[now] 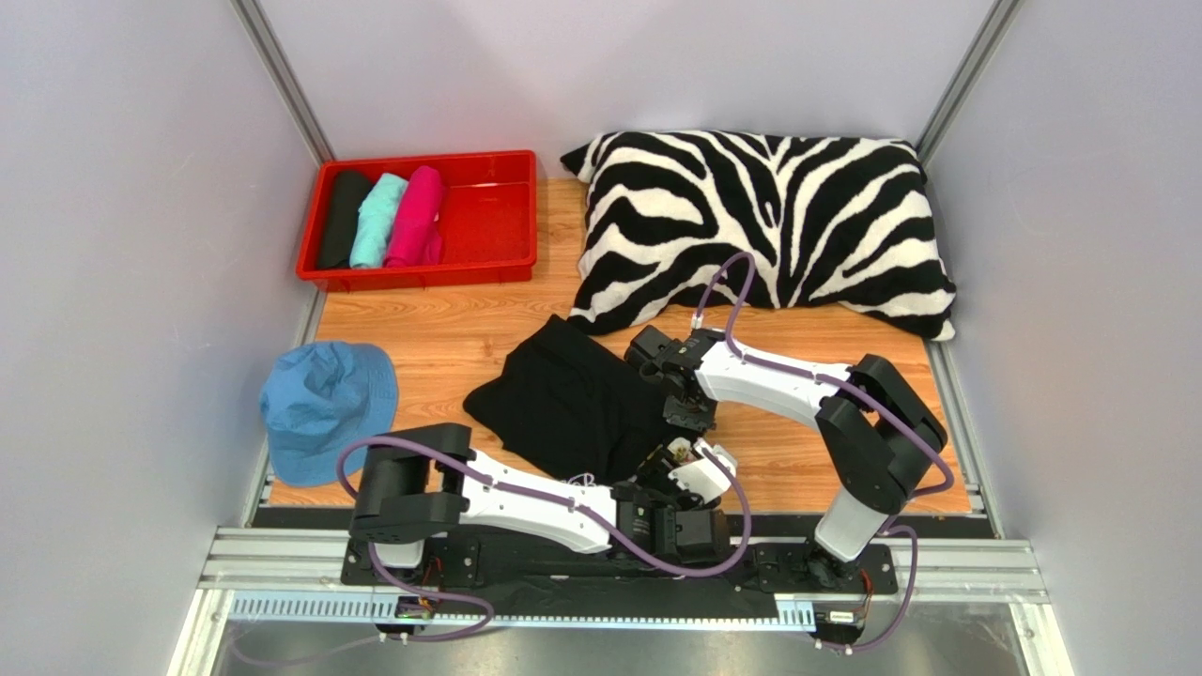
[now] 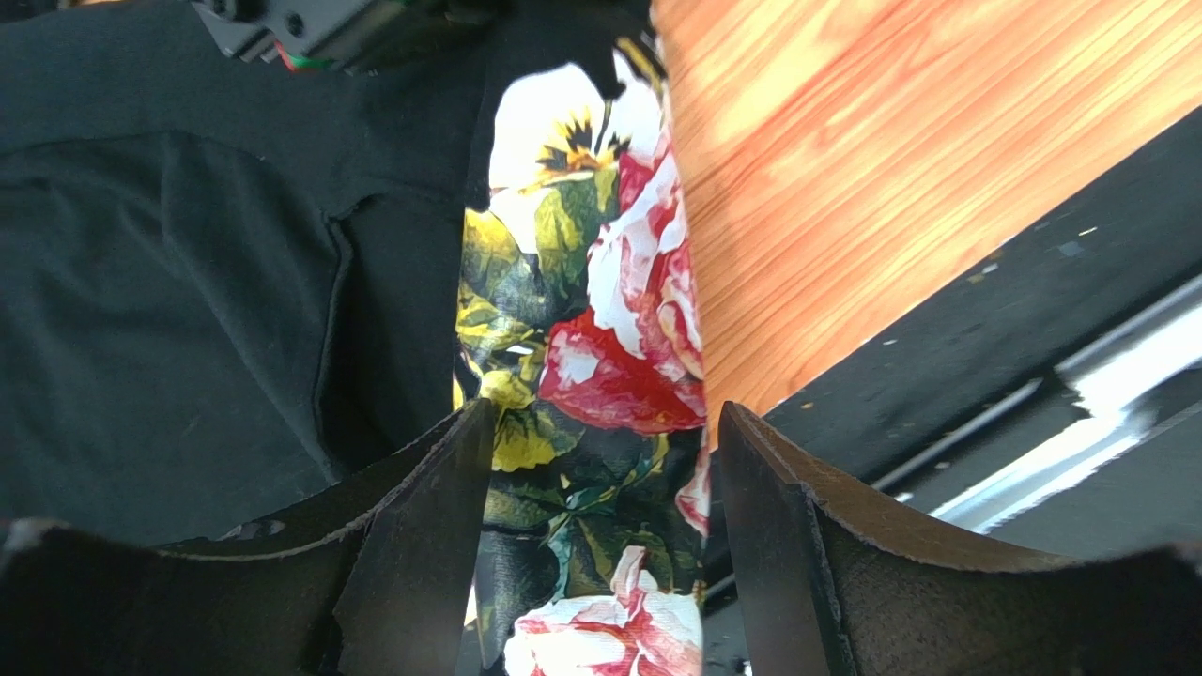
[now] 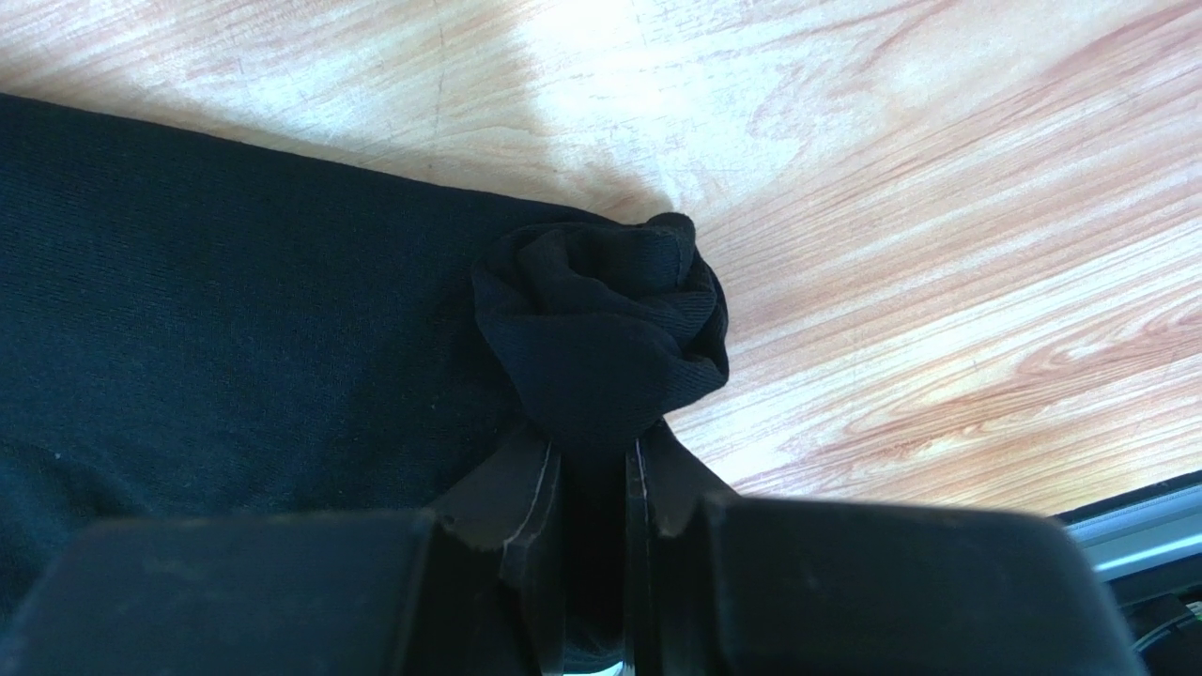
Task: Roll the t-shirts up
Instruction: Roll the T-shirt to the center of the board.
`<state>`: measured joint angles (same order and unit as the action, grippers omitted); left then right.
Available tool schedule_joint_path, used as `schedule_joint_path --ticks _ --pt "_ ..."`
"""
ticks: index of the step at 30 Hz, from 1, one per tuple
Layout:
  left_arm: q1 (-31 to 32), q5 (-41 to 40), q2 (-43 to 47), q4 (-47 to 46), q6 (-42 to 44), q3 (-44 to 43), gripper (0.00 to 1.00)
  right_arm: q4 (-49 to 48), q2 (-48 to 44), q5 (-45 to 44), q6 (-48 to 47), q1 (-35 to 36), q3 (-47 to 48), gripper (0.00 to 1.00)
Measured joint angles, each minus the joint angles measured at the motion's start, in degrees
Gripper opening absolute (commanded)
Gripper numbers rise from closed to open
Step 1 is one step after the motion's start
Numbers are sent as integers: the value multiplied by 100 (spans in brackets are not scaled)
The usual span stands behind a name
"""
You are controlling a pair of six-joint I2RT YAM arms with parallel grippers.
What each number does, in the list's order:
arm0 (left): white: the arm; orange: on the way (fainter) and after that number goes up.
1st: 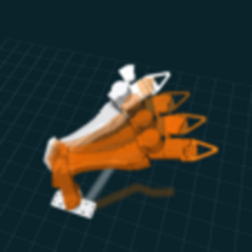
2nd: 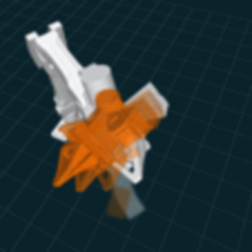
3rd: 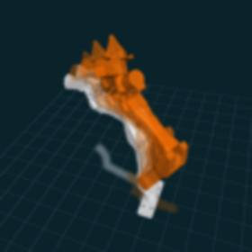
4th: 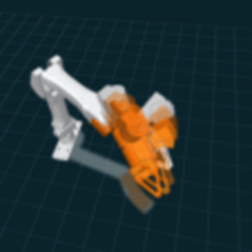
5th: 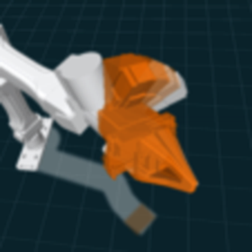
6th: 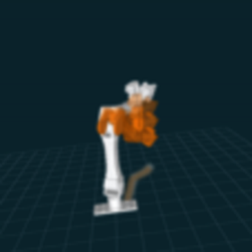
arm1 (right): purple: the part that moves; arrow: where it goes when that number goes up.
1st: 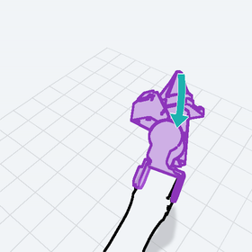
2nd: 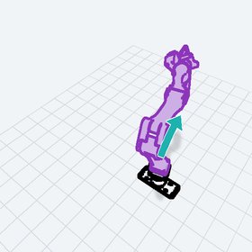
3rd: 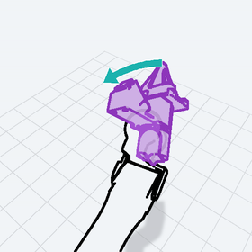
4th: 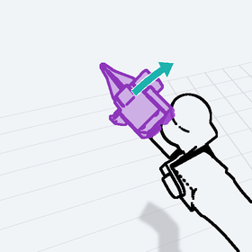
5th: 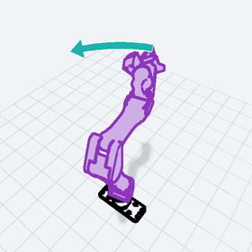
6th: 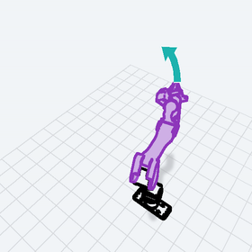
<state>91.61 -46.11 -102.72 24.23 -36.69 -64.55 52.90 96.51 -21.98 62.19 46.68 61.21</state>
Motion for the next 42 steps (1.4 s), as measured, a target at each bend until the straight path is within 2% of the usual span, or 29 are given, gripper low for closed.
schedule_joint_path --ticks 10,14,15,17,18,19,22,23,28,34,42 --pt "31 -162 -533 483 7 -302 65 15 28 24 -11 -15 26 1" --pt "31 -210 -697 597 -59 -358 58 15 26 46 -11 -26 26 5" --pt "31 -227 -732 625 -76 -372 52 13 28 46 -11 -26 26 7" --pt "31 -247 -758 647 -109 -376 42 9 26 50 -11 -26 26 25" --pt "31 -249 -758 649 -136 -376 34 4 26 55 -13 -26 26 34" --pt "28 -247 -758 638 -164 -376 29 0 26 57 -17 -26 26 50" --pt "0 -223 -739 586 -186 -332 10 -48 0 98 -79 -26 4 70" --pt "-20 -199 -704 518 -184 -271 6 -63 -26 101 -70 -26 -15 73" --pt "-153 111 -203 79 -131 275 3 -153 -404 101 -166 -37 -109 84" --pt "-590 953 778 -732 -42 1196 2 -439 -1399 -15 -254 -37 -315 86" --pt "-1604 2868 1801 -2159 -181 2398 2 -1263 -2924 -55 -269 -37 -1296 81"
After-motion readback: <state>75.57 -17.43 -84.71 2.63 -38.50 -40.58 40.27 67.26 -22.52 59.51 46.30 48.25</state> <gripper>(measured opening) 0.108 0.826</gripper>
